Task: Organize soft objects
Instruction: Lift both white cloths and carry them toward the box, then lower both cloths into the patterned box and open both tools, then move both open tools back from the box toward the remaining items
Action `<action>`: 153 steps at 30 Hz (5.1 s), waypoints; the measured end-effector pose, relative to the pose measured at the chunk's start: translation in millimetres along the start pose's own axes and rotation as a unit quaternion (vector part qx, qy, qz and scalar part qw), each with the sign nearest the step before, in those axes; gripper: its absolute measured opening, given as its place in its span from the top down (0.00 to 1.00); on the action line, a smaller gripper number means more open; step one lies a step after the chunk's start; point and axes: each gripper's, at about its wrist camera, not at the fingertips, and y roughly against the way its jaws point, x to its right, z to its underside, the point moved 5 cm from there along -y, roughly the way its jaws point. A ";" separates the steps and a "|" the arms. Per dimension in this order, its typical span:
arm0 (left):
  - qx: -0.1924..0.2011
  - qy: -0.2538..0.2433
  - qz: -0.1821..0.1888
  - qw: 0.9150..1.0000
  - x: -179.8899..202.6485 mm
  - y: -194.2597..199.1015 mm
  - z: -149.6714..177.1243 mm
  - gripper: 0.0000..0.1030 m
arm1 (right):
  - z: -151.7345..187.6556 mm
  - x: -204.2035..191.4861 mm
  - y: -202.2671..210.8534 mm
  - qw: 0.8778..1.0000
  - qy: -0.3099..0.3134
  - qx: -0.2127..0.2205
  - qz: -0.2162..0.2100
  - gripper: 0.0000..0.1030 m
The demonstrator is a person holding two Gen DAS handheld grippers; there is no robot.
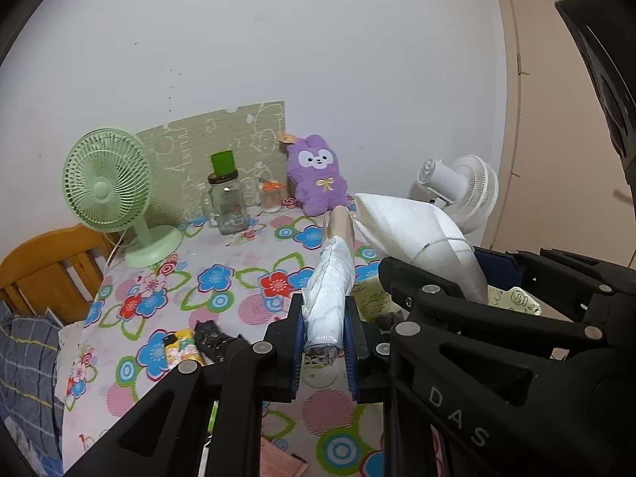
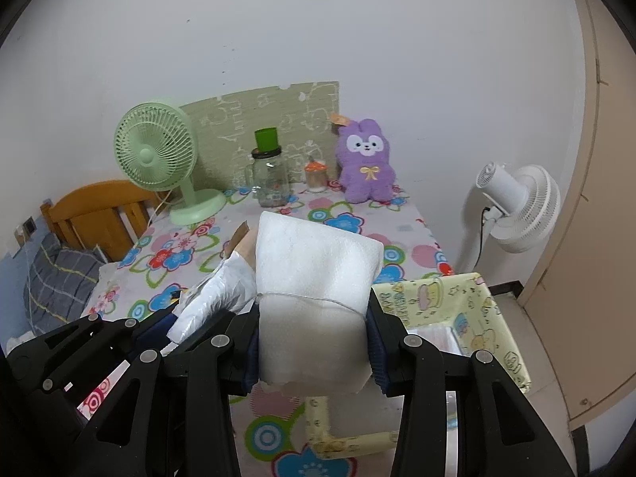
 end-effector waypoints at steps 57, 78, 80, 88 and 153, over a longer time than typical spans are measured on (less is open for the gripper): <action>-0.090 -0.062 0.044 0.993 80.9 -93.1 20.9 0.34 | 46.3 112.6 -72.3 0.992 -0.067 -0.086 0.059 0.45; -0.080 -0.048 0.026 0.995 65.6 -70.9 18.5 0.13 | 38.4 95.4 -48.4 0.995 -0.056 -0.059 0.062 0.08; -0.075 -0.048 0.023 0.996 62.7 -66.4 18.4 0.12 | 37.4 91.8 -44.5 0.995 -0.053 -0.054 0.064 0.07; -0.059 -0.041 0.021 0.997 50.5 -46.0 16.9 0.11 | 33.9 76.1 -26.4 0.996 -0.046 -0.037 0.068 0.05; -0.054 0.012 -0.044 0.998 -89.7 9.1 70.7 0.06 | 46.9 -91.5 -20.7 0.999 0.038 -0.019 -0.009 0.01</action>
